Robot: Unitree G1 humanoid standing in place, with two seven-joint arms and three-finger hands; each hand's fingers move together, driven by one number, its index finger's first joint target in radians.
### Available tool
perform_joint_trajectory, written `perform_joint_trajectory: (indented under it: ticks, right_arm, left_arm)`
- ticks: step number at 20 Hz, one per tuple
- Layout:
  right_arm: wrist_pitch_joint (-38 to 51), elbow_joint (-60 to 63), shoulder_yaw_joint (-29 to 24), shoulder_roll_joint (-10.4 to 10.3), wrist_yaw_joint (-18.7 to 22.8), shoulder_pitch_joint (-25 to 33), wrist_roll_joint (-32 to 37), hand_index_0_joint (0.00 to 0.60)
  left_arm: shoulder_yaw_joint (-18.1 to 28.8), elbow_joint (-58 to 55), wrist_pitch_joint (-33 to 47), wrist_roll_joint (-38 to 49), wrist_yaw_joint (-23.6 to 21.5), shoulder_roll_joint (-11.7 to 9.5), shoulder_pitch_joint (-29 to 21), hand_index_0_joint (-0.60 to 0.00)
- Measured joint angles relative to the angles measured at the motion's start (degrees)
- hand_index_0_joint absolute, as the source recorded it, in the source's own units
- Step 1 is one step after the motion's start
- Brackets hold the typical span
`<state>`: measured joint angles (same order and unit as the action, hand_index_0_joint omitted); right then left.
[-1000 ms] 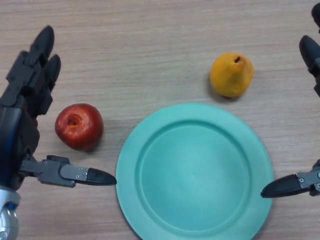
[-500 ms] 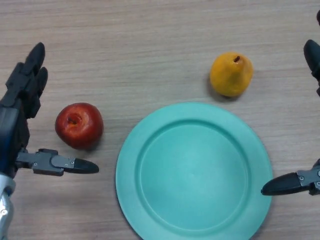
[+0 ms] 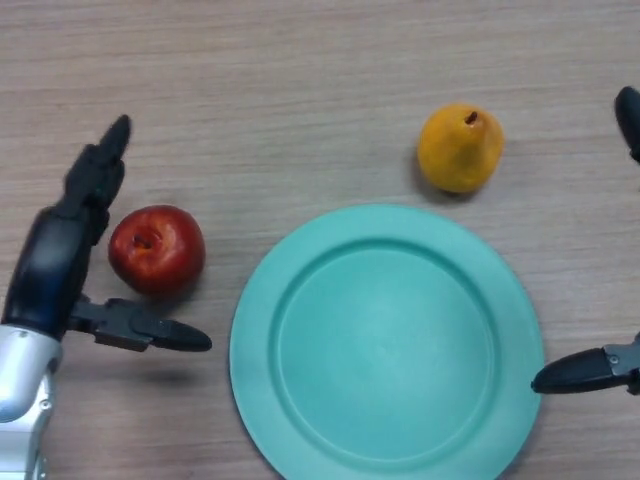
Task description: Pick up the red apple and place it on the plate
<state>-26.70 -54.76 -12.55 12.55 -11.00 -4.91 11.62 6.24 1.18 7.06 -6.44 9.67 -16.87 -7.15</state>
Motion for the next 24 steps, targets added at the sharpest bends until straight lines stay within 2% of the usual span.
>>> perform_joint_trajectory:
  ticks: [2,3,4,5,6,7,11,12,14,16,17,18,19,20,22,24]
  right_arm:
    - [0.0,-0.2,-1.64,0.02,-0.05,0.18,2.18,0.0]
    - [0.0,0.01,-1.9,0.04,-0.05,0.42,2.19,0.0]
    - [0.0,0.01,-2.05,0.04,-0.05,0.46,2.19,0.0]
    - [0.0,0.14,-2.2,0.04,-0.05,0.47,2.19,0.0]
    - [0.0,0.24,-2.2,0.04,-0.05,0.46,2.19,0.0]
    - [0.0,0.23,-2.25,0.04,-0.05,0.3,2.2,0.0]
    - [-0.09,-0.87,-3.1,0.04,-0.04,0.06,2.39,0.0]
    - [-0.37,-1.15,-3.77,0.04,-0.03,0.08,4.21,0.0]
    - [-0.46,-1.9,-4.0,0.05,-0.02,0.25,4.97,0.0]
    - [-0.51,-1.95,-3.58,0.22,0.09,0.32,4.92,0.0]
    - [-0.51,-2.01,-3.34,1.04,0.54,0.1,5.01,0.0]
    - [-0.51,-2.04,-3.28,2.09,1.73,-0.03,6.24,0.0]
    - [-0.51,-2.11,-3.48,4.13,3.24,-0.16,8.28,0.0]
    - [-0.51,-2.15,-3.63,4.85,3.7,-0.08,9.27,0.0]
    - [-0.58,-2.15,-4.03,5.07,3.93,0.5,9.54,0.0]
    - [-1.1,-2.17,-4.58,5.14,4.67,1.1,9.53,0.0]
  left_arm:
    - [-0.53,4.17,3.32,-2.88,-0.64,-0.05,-1.57,0.0]
    - [-1.3,6.69,5.39,-8.08,-3.68,-0.15,-2.34,-0.1]
    - [-1.32,7.08,5.48,-9.08,-3.8,-0.17,-2.38,-0.201]
    - [-1.32,7.7,5.73,-9.27,-4.04,-0.19,-2.62,-0.351]
    - [-1.32,8.49,5.9,-10.17,-5.03,-0.2,-3.0,-0.45]
    - [-1.38,9.13,5.86,-13.4,-6.72,-0.23,-3.38,-0.6]
    - [-1.91,9.32,4.59,-13.39,-7.14,-0.38,-4.47,-0.6]
    - [-1.9,9.31,4.34,-13.41,-7.14,-0.56,-4.86,-0.6]
    - [-1.9,7.98,2.1,-13.9,-7.17,-1.58,-5.05,-0.6]
    - [-1.6,2.03,-0.28,-17.51,-7.55,-1.86,-3.79,-0.6]
    - [-1.63,-3.71,-1.61,-17.99,-7.57,-1.7,-2.55,-0.6]
    - [-1.61,-7.45,-1.86,-17.99,-7.67,-1.34,-1.79,-0.6]
    - [-1.81,-13.49,-2.89,-17.99,-7.53,0.16,-0.33,-0.6]
    - [-2.68,-17.5,-4.28,-18.05,-7.06,0.94,0.64,-0.6]
    - [-6.7,-23.94,-6.63,-21.07,-4.1,2.95,2.21,-0.6]
    - [-12.81,-26.9,-8.35,-22.51,-0.95,5.16,4.58,-0.6]
